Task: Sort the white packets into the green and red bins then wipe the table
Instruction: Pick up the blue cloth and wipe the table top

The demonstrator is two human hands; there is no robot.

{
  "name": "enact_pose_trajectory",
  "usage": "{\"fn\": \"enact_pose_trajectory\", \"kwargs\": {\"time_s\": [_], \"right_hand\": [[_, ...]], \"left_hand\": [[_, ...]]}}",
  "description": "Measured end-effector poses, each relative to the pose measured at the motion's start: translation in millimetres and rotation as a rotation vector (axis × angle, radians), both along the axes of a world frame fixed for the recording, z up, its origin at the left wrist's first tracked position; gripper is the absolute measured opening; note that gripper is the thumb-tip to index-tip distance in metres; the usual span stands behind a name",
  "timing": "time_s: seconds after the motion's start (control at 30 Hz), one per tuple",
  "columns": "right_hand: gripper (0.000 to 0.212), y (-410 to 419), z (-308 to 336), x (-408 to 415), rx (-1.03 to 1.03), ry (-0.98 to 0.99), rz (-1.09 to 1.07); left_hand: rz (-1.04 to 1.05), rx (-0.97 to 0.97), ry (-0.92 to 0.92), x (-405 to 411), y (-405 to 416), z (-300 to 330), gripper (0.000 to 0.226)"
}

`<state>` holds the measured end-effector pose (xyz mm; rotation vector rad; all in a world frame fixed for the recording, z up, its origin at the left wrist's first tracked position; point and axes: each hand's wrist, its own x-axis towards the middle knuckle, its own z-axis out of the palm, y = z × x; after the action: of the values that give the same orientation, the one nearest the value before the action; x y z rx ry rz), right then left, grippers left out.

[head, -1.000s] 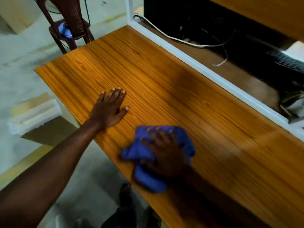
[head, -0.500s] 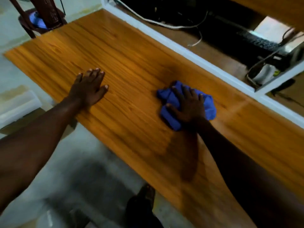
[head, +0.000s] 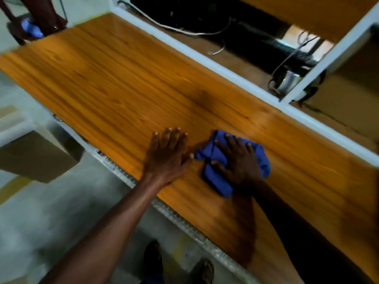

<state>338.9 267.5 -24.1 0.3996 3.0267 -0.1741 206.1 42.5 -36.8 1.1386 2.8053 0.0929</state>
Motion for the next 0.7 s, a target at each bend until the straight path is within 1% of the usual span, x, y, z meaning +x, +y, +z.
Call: {"fn": "enact_pose_trajectory", "kwargs": {"time_s": [0.13,0.23,0.3,0.37,0.43,0.47,0.6,0.67,0.7], "right_hand": [[0.086,107,6,-6,0.038,-0.023,-0.274],[0.092,173,8,-3,0.062,-0.021,-0.383],[0.097,202,10,0,0.024,-0.011,-0.451],[0.100,208,13,2,-0.005,-0.019,-0.471],[0.098,182,11,7,-0.005,-0.032,-0.416],[0.095,159,9,14,-0.004,-0.025,-0.342],[0.078,28,-3,79,-0.003,0.130,0.072],[0.076,-28,-8,117,-0.048,0.187,0.246],[0.075,-42,-8,132,-0.067,0.188,0.302]], "left_hand": [[0.022,0.033,0.046,-1,2,-4,0.076],[0.036,0.047,0.043,0,3,1,0.077],[0.043,0.049,0.029,2,3,4,0.078],[0.049,0.048,0.011,2,3,7,0.079],[0.056,0.039,-0.004,3,3,10,0.080],[0.060,0.031,-0.005,4,3,11,0.080],[0.075,0.007,-0.012,5,6,14,0.079],[0.080,-0.006,-0.020,7,6,16,0.078],[0.079,-0.012,-0.020,7,7,17,0.079]]}}
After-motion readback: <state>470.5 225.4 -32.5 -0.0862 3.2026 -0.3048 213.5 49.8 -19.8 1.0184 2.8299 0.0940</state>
